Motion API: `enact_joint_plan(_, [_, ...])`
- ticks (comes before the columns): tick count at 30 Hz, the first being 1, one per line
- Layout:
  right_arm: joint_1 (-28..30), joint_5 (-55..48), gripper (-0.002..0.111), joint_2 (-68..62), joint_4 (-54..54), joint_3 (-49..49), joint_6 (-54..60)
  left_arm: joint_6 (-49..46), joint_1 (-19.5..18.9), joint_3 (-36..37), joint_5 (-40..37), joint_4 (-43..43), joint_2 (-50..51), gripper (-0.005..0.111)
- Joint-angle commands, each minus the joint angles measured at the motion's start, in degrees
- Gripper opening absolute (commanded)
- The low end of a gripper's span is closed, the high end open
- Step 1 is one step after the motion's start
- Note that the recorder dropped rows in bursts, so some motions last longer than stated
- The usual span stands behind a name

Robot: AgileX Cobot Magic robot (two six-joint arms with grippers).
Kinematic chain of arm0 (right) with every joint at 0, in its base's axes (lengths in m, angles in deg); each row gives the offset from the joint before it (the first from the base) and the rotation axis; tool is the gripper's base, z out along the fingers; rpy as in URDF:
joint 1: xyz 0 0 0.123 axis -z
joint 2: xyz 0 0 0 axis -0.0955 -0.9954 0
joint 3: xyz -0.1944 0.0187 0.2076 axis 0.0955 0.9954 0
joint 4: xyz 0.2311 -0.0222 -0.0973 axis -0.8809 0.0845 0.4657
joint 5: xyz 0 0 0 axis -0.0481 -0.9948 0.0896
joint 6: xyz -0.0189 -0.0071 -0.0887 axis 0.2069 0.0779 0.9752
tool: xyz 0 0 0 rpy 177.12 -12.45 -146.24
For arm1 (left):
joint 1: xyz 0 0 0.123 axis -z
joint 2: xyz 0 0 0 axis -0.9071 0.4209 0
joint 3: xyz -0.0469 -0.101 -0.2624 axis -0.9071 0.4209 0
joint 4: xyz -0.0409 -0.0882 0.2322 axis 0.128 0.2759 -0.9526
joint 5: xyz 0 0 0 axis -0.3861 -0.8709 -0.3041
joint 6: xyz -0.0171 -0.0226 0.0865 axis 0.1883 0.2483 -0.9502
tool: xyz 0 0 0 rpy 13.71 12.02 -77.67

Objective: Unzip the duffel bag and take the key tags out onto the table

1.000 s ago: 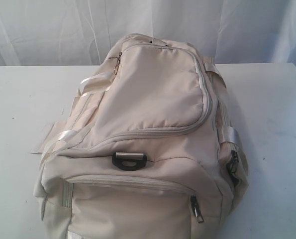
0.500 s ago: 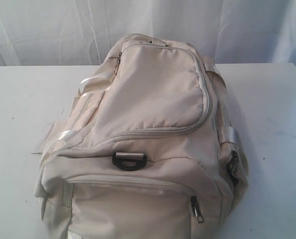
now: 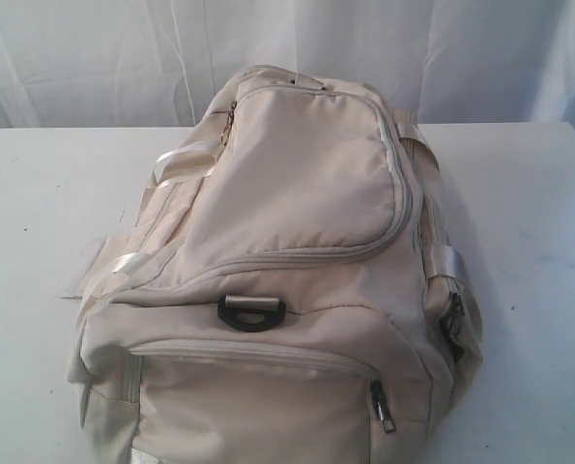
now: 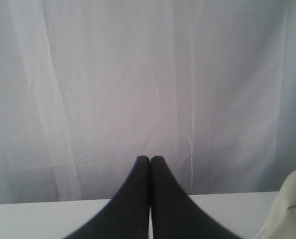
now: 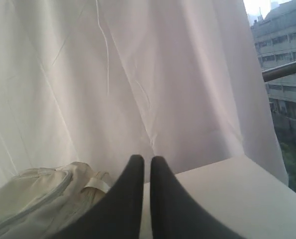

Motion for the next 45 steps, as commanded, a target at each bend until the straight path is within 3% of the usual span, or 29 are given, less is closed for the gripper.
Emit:
enact_joint_plan(1, [-3.0, 0.2, 0.005, 0.3, 7.1, -0.6, -5.2, 6.8, 0.4, -4.8, 3.8, -9.3, 7.7, 0.0])
enact_joint_plan(6, [-9.6, 1.5, 0.005, -5.0, 15.5, -0.6, -12.4, 14.9, 0.4, -10.1, 11.0, -21.9, 16.1, 0.0])
enact_joint_plan(13, [-17.9, 15.4, 0.005, -17.7, 46.6, -0.6, -26.8, 17.9, 0.5, -12.9, 18.1, -24.9, 23.3, 0.002])
enact_joint_plan(16, [-18.6, 18.3, 0.005, -21.8, 52.2, -0.6, -33.5, 17.4, 1.4, -13.0, 18.5, -24.6, 26.5, 0.015])
enact_joint_plan(21, [-18.6, 18.3, 0.005, -24.1, 52.2, -0.6, -36.5, 16.3, 3.3, -13.0, 18.3, -23.6, 31.4, 0.059])
enact_joint_plan(24, [-18.6, 18.5, 0.005, -24.2, 52.1, -0.6, -36.5, 15.4, 5.0, -13.4, 18.0, -21.5, 34.0, 0.071])
enact_joint_plan(38, [-18.6, 18.7, 0.005, -24.2, 51.3, -0.6, -36.5, 14.8, 14.2, -31.4, 10.3, -22.4, 48.1, 0.071])
enact_joint_plan(45, [-18.6, 18.7, 0.005, -24.2, 51.3, -0.6, -36.5, 21.5, 17.0, -41.0, 8.3, -25.6, 55.4, 0.071])
